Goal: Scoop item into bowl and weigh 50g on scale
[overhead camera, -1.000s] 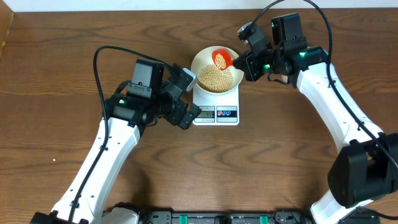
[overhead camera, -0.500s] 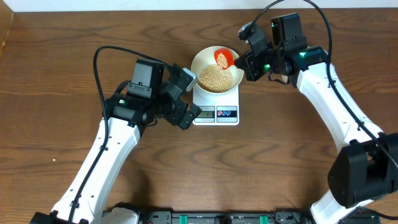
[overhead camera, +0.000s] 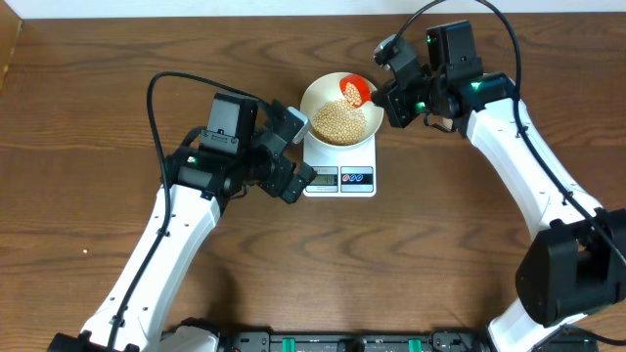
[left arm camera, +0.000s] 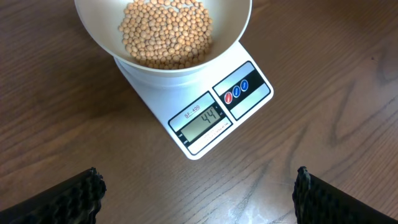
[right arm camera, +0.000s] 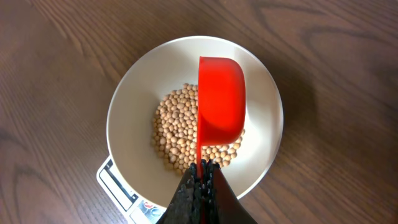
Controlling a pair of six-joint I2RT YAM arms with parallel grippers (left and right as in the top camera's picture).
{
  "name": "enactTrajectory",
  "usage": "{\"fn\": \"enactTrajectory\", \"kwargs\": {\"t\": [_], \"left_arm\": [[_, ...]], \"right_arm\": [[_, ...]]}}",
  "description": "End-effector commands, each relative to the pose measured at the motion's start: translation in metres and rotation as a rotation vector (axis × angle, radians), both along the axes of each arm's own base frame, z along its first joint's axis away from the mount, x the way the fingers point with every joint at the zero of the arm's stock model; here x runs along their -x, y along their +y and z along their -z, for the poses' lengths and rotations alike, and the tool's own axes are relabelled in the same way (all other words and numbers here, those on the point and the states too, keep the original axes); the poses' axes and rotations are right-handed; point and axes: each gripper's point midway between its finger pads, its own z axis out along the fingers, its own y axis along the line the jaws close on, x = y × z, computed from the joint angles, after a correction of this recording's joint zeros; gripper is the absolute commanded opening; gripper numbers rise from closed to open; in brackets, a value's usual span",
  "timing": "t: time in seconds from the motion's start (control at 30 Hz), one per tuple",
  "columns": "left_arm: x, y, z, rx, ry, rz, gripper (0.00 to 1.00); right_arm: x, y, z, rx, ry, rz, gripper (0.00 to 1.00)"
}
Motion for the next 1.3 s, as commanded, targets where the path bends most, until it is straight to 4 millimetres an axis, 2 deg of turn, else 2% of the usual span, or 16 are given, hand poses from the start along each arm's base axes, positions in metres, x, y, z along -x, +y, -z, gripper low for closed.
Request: {"fn": "enactTrajectory", "kwargs": {"t": [0.0,0.4,1.27], "left_arm": [[0.0001,0.0001,-0.0005,0.003,0.004,-0.004,0.99],[0.0001,0.0001,-0.0005,0.003,0.004,-0.004,0.99],[0.0001,0.0001,-0.0005,0.003,0.004,-0.004,0.99]], "right_arm": [[-0.0011,0.003,-0.0183,0.004,-0.065,-0.031,0.01],[-0.0048,-0.0025,-0.016,0.053,-0.097,-0.034,0.01],[-0.0047,-0.0021,-0.0161,0.043,-0.085,-0.021,0.01]]}}
